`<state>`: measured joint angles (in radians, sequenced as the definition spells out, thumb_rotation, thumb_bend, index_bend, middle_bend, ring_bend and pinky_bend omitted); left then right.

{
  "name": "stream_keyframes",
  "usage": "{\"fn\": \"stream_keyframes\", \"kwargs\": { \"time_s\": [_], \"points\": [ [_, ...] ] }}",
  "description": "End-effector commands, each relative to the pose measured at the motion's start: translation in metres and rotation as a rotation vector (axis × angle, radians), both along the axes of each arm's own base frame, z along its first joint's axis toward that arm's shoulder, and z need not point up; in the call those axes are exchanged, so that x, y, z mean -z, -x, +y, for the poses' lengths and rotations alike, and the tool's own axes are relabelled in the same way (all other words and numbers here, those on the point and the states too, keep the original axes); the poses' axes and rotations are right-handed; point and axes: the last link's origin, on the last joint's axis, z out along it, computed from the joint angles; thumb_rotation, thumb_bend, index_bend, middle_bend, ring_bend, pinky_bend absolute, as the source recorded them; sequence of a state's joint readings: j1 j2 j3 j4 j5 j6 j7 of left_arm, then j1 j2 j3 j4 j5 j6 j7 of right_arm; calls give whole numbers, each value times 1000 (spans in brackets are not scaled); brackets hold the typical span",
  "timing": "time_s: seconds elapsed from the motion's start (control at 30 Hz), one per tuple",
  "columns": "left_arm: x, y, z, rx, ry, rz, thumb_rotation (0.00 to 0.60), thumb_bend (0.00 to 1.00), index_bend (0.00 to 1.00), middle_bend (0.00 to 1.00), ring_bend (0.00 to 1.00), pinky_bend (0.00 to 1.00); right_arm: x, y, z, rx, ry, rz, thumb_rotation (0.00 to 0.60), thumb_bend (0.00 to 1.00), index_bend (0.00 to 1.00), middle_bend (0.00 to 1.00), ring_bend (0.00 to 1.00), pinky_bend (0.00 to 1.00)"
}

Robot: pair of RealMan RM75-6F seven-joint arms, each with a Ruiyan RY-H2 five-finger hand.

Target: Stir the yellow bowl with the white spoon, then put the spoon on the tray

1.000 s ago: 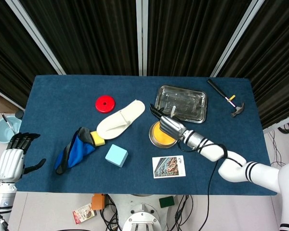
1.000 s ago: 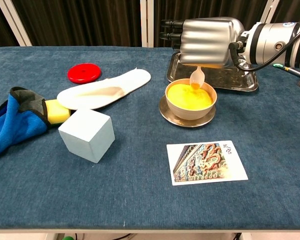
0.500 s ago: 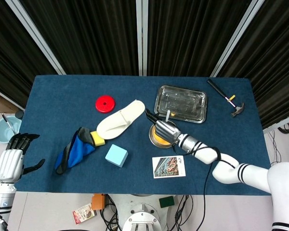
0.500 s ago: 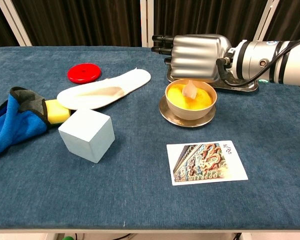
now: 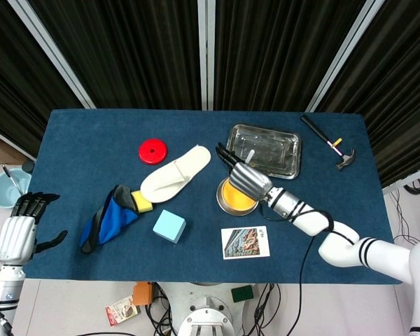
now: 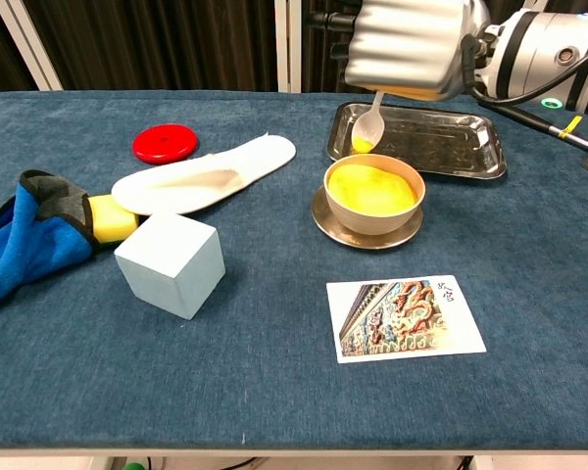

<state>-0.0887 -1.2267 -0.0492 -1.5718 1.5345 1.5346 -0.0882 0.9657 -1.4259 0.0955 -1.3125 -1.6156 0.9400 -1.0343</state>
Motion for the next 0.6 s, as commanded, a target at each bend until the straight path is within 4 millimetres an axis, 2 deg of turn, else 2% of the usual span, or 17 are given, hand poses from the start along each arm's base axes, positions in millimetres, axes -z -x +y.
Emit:
{"fn": "stream_keyframes", "kwargs": {
  "time_s": [0.03,0.17,0.33,0.6],
  "points": [
    [0,-1,1,2,3,4,594,145,227,209,133,114,-1,3,1,-1,1,3,600,497,688,317,38,0],
    [-1,-5,2,14,-2,2,596,145,227,209,133,113,1,6,4,2,-8,-13,600,495,688,317,39,0],
    [2,-7,2,15,5,0,595,145,227,209,133,113,9,12,7,120,-65,-183,600,491,688,317,39,0],
    [3,-8,5,17,14,5,597,145,227,209,133,113,21,44,9,300,-137,-388,600,492,687,317,38,0]
  ]
}}
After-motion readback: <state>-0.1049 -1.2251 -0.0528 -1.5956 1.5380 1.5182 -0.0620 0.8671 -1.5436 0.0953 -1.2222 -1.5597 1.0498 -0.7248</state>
